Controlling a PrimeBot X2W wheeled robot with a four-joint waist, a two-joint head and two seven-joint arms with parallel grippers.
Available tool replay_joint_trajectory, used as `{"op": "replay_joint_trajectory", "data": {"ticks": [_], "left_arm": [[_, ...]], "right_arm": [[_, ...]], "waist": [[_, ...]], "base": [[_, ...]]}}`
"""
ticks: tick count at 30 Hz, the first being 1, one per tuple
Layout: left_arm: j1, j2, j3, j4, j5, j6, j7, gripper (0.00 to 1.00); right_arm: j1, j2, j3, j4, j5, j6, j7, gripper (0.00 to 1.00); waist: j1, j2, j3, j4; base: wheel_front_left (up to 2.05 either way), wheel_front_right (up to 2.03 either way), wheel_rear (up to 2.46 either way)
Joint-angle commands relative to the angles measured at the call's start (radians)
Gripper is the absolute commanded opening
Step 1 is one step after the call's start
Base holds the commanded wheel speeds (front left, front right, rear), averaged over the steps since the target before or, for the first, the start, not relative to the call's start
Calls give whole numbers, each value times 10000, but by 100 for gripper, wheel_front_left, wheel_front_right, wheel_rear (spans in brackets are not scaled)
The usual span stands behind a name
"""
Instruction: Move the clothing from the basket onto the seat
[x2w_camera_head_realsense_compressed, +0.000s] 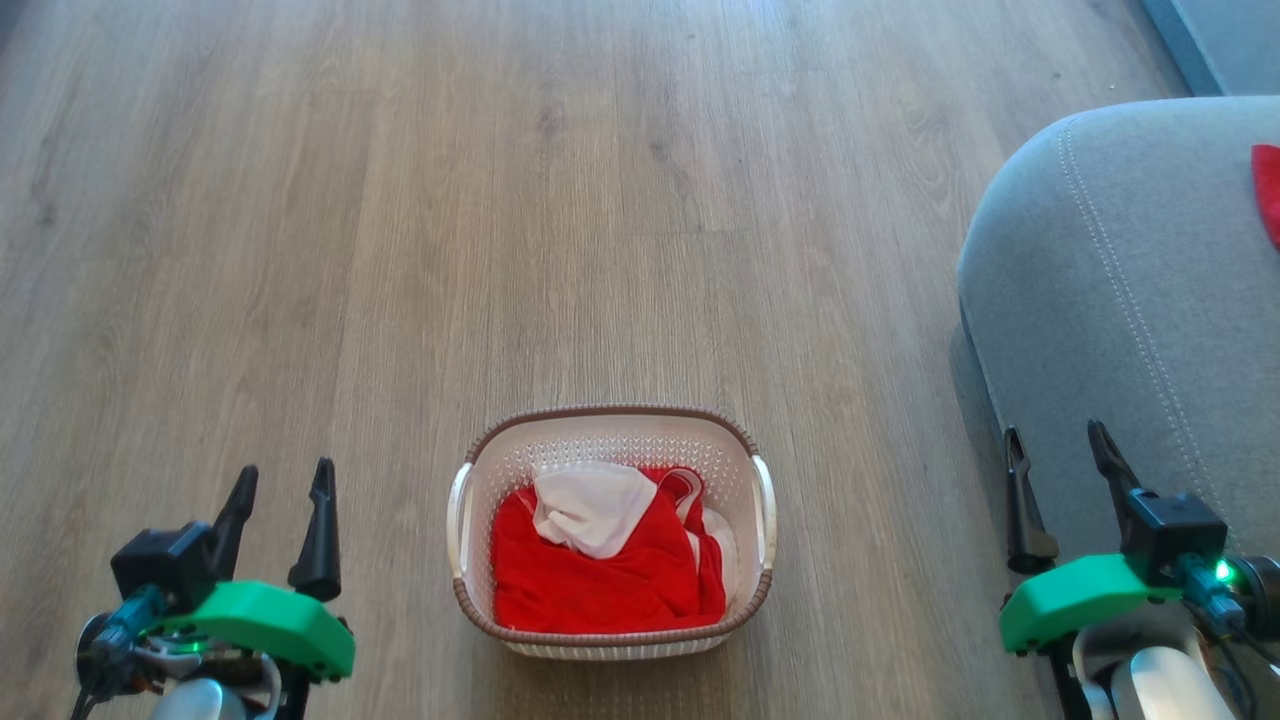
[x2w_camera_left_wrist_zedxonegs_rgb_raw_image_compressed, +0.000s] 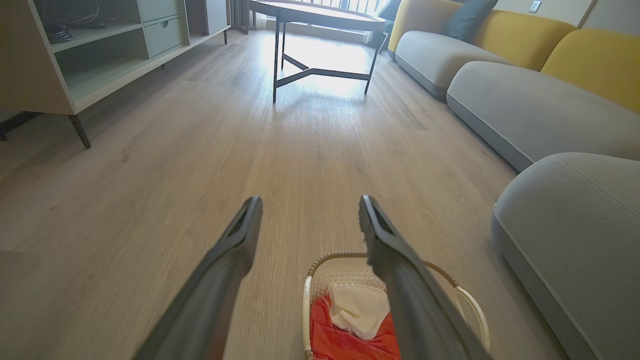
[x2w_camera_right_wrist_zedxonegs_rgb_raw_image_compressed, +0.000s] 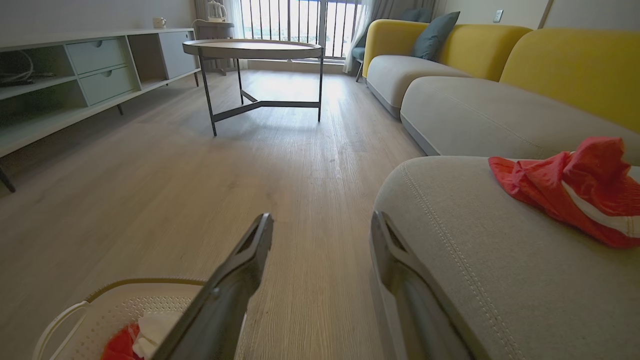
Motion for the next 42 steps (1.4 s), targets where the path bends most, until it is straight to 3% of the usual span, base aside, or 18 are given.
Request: {"op": "replay_joint_trajectory", "data": {"ticks": [1,11,19,28,42], "left_arm": [[-334,111,417,-314,142,-11,-124,100],[-373,123,515,-287,170,-101,-124,100],[-701,112,473,-431,221,-163,-124,100],[-2111,91,50,-915,493,-271,160,100],[-5273,276,-1148,-493,1604,-463,1852,100]], "right_arm": [[-161,-91,215,-249,0,69,-133,100],[-211,-89,231,-257,39,69,-133,100],[-553,-54,35,-572,42,69,-133,100],[-1593,93,-547,-1363,63,69,-133,100],[-3506,471,-722,-2359,299,69,-133,100]], "waist": [[0,0,-6,-3],[0,0,95,-52],[0,0,870,-215],[0,0,3106,-575],[0,0,6677,-1878]], "base": [[0,0,0],[0,0,0],[0,0,0],[0,0,0],[0,0,0]]}}
